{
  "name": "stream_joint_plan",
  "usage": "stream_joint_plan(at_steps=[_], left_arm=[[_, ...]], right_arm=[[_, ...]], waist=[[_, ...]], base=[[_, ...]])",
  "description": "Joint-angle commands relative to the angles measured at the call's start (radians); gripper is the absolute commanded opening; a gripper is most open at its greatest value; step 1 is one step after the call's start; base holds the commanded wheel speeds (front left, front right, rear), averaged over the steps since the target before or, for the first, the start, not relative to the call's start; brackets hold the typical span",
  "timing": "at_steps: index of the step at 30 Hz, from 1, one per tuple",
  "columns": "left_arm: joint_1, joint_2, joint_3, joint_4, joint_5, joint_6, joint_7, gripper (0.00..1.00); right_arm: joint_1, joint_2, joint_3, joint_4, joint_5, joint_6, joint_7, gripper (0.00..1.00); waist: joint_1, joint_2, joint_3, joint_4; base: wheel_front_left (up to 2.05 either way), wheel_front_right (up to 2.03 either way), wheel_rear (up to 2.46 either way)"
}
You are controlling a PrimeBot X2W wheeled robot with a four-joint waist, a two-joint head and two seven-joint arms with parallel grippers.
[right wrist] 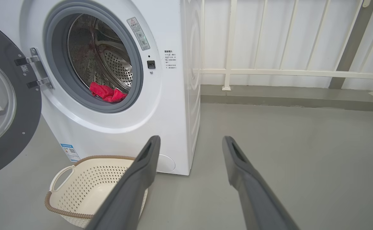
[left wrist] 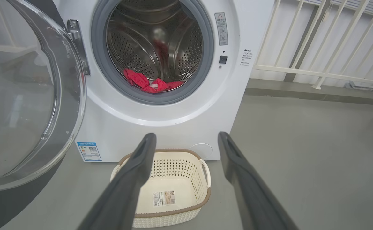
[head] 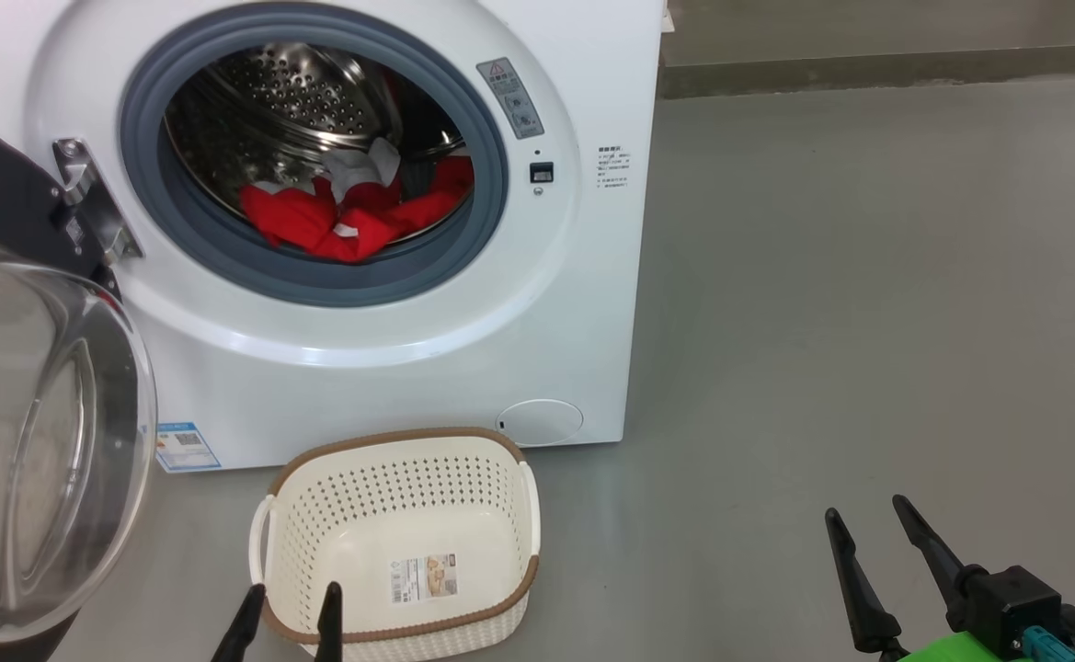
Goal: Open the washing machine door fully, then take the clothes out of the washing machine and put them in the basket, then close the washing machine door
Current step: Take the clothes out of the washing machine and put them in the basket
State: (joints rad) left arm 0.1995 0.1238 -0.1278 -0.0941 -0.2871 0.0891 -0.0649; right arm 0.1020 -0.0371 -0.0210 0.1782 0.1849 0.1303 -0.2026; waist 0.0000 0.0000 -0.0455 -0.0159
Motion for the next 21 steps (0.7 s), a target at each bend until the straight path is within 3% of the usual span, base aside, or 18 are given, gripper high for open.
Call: stream_joint_plan(at_steps=[1, 13, 21], left_arm=[[-0.052, 0.008, 0.029, -0.022, 0.003, 0.008, -0.012, 1.00], [-0.062, 0.021, 0.018, -0.023, 0.017, 0.016, -0.020, 1.00], [-0.062, 0.023, 0.020, -0.023, 0.007, 0.020, -0.024, 1.00]], right_arm=[[-0.026, -0.013, 0.025, -0.022, 0.011, 0.000, -0.010, 1.00], [-0.025, -0.013, 0.027, -0.020, 0.015, 0.000, -0.010, 1.00], [-0.024, -0.013, 0.028, -0.020, 0.015, 0.000, -0.009, 1.00]], waist=[[0.0000, 0.0000, 0.000, 0.000], [0.0000, 0.0000, 0.004, 0.004], [0.0000, 0.0000, 0.004, 0.004]], base=[[0.90, -0.90, 0.00], [1.39, -1.39, 0.00], [0.45, -0.45, 0.00]])
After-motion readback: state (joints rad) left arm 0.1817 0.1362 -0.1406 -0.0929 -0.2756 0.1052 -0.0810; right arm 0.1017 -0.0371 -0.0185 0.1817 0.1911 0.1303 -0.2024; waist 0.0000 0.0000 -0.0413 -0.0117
